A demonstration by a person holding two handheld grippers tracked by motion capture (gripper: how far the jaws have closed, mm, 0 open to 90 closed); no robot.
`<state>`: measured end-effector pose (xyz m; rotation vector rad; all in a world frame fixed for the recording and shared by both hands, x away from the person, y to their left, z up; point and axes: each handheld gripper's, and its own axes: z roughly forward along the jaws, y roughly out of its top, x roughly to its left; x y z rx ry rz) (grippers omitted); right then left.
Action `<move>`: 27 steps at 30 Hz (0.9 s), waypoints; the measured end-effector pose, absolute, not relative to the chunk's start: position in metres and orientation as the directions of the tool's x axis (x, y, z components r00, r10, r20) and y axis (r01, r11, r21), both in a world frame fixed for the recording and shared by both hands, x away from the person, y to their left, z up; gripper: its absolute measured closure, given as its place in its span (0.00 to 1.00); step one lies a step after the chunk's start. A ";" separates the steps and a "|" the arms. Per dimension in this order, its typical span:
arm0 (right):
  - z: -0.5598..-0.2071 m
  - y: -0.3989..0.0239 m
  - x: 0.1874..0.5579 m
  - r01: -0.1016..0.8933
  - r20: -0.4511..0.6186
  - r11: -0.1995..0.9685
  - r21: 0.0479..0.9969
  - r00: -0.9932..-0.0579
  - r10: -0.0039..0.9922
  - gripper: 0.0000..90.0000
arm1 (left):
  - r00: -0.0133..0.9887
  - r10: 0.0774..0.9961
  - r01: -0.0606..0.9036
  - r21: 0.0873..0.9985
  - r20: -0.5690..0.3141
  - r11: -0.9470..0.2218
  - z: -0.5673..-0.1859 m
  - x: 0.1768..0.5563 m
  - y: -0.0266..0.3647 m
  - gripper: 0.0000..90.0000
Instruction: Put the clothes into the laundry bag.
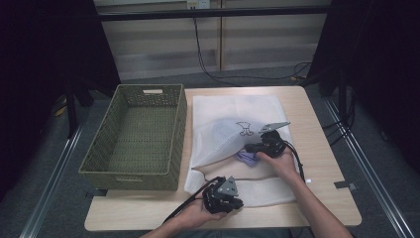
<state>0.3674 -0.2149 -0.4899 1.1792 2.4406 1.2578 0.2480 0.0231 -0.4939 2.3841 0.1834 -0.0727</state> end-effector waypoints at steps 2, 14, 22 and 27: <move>-0.487 -0.216 0.366 0.571 0.213 0.327 0.753 -0.682 0.700 0.99 | 0.989 0.110 0.151 0.675 -0.104 -0.722 -0.494 0.248 0.023 0.95; -0.468 -0.225 0.357 0.544 0.253 0.261 0.798 -0.694 0.674 1.00 | 0.987 0.117 0.162 0.679 -0.112 -0.716 -0.494 0.249 0.021 0.95; -0.460 -0.228 0.357 0.535 0.274 0.234 0.812 -0.703 0.656 1.00 | 0.987 0.106 0.157 0.683 -0.117 -0.713 -0.495 0.250 0.020 0.95; -0.451 -0.227 0.350 0.513 0.265 0.229 0.828 -0.716 0.647 1.00 | 0.987 0.120 0.161 0.685 -0.107 -0.711 -0.495 0.248 0.018 0.93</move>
